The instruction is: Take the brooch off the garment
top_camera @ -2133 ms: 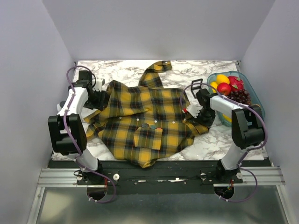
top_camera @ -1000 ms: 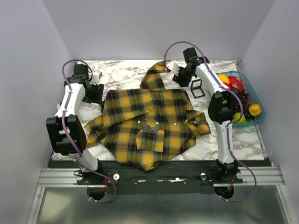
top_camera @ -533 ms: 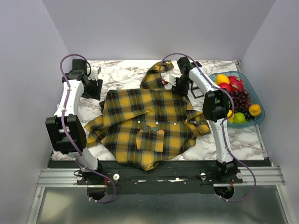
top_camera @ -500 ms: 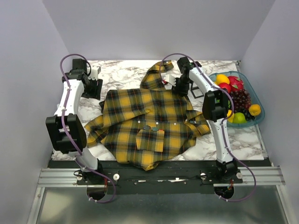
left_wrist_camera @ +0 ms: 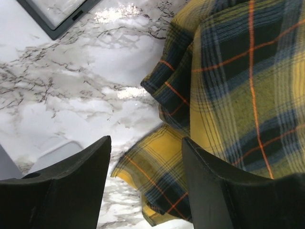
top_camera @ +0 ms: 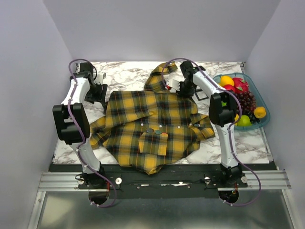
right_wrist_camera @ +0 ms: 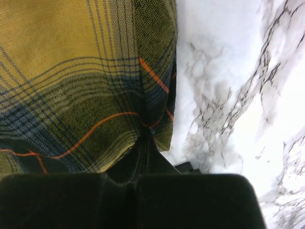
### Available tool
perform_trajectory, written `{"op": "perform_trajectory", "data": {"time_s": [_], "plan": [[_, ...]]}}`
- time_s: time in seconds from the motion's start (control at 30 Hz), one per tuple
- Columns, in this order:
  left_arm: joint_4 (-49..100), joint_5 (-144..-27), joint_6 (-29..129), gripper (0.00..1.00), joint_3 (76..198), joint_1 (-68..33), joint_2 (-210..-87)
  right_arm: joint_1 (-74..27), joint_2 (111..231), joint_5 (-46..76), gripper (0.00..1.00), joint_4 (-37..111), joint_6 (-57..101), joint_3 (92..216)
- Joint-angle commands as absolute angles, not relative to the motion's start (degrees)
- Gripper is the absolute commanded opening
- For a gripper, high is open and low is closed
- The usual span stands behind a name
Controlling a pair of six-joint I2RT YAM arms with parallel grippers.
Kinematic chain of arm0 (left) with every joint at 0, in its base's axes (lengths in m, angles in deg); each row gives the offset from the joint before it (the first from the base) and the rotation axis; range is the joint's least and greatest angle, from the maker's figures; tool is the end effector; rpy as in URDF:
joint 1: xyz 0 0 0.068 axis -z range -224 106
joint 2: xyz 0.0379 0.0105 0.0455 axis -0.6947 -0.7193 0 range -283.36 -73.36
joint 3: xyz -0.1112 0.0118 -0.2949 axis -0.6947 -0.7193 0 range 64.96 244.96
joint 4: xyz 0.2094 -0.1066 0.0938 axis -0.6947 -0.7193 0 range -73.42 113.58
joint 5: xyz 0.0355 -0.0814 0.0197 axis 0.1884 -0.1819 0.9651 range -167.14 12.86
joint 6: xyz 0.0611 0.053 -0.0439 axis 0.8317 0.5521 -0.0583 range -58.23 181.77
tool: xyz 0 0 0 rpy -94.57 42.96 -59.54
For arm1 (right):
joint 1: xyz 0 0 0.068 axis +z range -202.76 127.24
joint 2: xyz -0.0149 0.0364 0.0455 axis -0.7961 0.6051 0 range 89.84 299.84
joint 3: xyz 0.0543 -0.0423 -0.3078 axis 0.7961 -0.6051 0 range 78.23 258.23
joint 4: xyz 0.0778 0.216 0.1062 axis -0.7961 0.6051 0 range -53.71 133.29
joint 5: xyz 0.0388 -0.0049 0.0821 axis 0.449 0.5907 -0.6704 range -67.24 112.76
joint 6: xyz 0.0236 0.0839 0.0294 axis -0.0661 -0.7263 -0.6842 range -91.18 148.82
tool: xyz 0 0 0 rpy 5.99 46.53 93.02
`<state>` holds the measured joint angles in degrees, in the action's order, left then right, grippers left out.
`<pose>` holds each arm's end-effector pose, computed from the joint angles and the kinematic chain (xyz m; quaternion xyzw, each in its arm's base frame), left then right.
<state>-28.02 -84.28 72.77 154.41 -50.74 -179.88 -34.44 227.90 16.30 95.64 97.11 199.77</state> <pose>0.4059 0.0376 0.2513 0.0480 0.9797 -0.0319 0.1919 0.5005 0.1755 0.1582 -0.6846 0.7163 -0.0012 0.1350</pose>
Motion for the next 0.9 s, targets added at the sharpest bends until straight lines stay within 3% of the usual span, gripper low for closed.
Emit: {"op": "perform_trajectory", "data": {"time_s": [0.0,0.13,0.43,0.6,0.7,0.87], "plan": [[-26.2,-86.7,73.5,0.66,157.5,-51.1,-184.1,-34.8,224.6,18.6,0.0,92.7,94.0,197.3],[-23.6,-90.1,76.8,0.6,158.2,-51.1,-187.3,-34.8,224.8,18.6,0.0,93.4,92.2,198.5],[-27.0,-99.1,81.3,0.56,164.6,-51.0,-196.9,-34.8,225.5,19.4,0.01,94.4,90.7,199.8],[-31.2,-100.6,82.5,0.27,169.2,-51.1,-200.4,-34.8,226.4,19.8,0.0,93.9,89.4,201.5],[-33.1,-99.9,84.6,0.01,171.3,-51.0,-200.1,-34.9,226.7,20.6,0.0,93.2,87.6,202.7],[-37.3,-94.0,89.4,0.0,180.0,-51.1,-196.6,-36.6,224.3,22.5,0.0,86.3,82.3,203.1]]}}
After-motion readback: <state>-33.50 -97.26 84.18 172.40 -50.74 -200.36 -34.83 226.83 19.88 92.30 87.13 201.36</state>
